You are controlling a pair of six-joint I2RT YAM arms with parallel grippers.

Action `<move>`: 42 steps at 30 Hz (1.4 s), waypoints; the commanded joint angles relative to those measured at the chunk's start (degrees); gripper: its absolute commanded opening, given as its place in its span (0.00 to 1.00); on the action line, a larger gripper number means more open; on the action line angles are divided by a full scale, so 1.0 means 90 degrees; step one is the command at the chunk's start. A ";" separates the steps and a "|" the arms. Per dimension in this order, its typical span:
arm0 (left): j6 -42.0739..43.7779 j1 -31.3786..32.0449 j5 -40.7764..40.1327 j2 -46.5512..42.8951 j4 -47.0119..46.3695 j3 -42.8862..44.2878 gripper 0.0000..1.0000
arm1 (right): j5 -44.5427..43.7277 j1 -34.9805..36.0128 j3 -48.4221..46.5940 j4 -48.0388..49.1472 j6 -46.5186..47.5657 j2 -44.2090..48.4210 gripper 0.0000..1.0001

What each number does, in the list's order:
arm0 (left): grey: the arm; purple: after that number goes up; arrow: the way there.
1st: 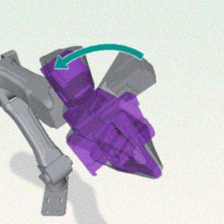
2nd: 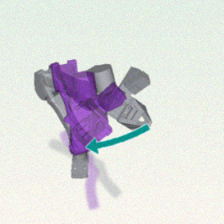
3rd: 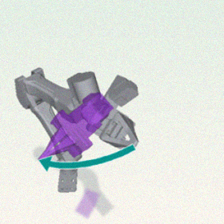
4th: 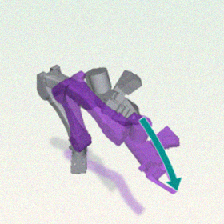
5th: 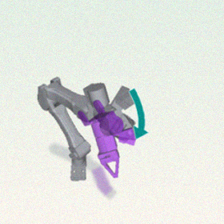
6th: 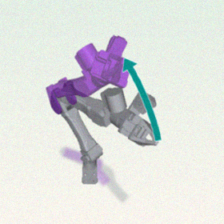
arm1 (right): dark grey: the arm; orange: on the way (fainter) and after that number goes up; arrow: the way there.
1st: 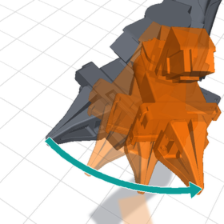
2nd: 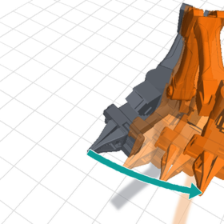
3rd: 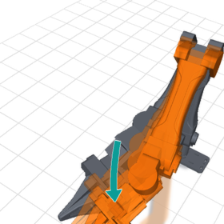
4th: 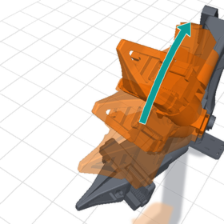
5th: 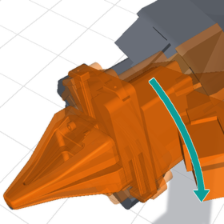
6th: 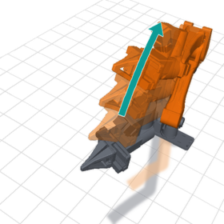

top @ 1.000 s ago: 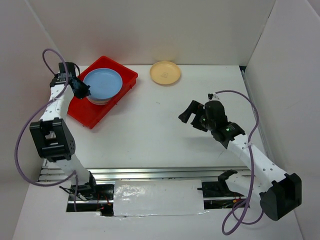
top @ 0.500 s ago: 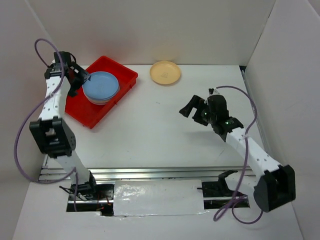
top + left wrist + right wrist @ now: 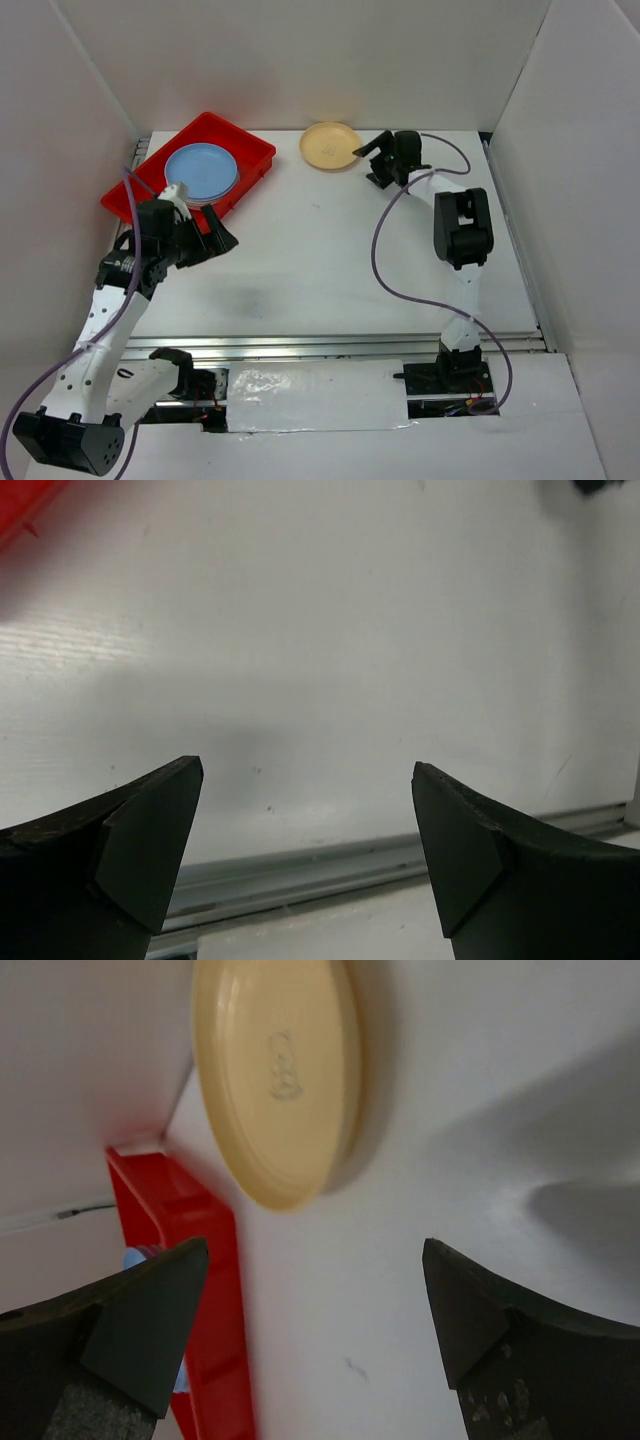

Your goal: Place the plates into the plastic bin on the countertop

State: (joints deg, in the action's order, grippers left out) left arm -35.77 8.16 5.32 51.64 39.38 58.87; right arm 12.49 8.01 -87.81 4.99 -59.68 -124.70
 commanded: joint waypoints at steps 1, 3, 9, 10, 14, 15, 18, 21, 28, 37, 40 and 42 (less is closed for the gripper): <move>0.0370 0.0147 0.0775 -0.0298 -0.0313 -0.0232 0.99 | -0.0129 0.0057 -0.1604 -0.0505 -0.0321 -0.0683 0.95; 0.0419 0.0245 0.0776 -0.0337 -0.0196 -0.0204 0.99 | -0.0128 0.0076 -0.2271 -0.1362 -0.0351 -0.1325 0.92; 0.0683 0.0197 0.0571 -0.0191 -0.0215 -0.0155 0.99 | -0.0587 0.0096 -0.4130 -0.2859 -0.0380 -0.2334 0.85; 0.0732 0.0158 0.0561 -0.0142 -0.0186 -0.0135 0.99 | -0.0626 0.0096 -0.4169 -0.2869 -0.0410 -0.2355 0.84; 0.0781 0.0119 0.0503 -0.0015 -0.0264 -0.0213 0.99 | -0.0626 0.0116 -0.4471 -0.2859 -0.0381 -0.2607 0.79; 0.0800 0.0109 0.0493 -0.0015 -0.0254 -0.0233 0.99 | -0.0597 0.0116 -0.4733 -0.2889 -0.0371 -0.2686 0.75; 0.0830 0.0079 0.0435 -0.0034 -0.0332 -0.0359 0.99 | -0.0548 0.0155 -0.5174 -0.3103 -0.0342 -0.3018 0.70; 0.0927 0.0001 0.0473 0.0014 -0.0313 -0.0428 0.99 | -0.0597 0.0174 -0.5438 -0.3143 -0.0380 -0.3204 0.62; 0.1045 -0.0194 0.0512 0.0063 -0.0342 -0.0506 0.99 | -0.0695 0.0233 -0.5517 -0.3153 -0.0312 -0.3302 0.45; 0.1133 -0.0663 0.0561 0.0151 -0.0400 -0.0604 0.99 | -0.1859 0.0437 -0.4843 -0.3256 0.0155 -0.2311 0.00; 0.1055 -0.0614 0.0415 0.0151 -0.0430 -0.0604 0.99 | -0.3645 0.0935 -0.4444 -0.3931 0.1325 -0.1199 0.00; 0.0996 -0.0546 0.0414 0.0248 -0.0420 -0.0526 0.99 | -0.4043 0.1345 -0.3664 -0.4109 0.2147 -0.0532 0.00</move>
State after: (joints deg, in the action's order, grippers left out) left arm -27.07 2.70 9.39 53.43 37.56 53.34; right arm -10.07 14.11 -124.92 -26.30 -52.29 -143.28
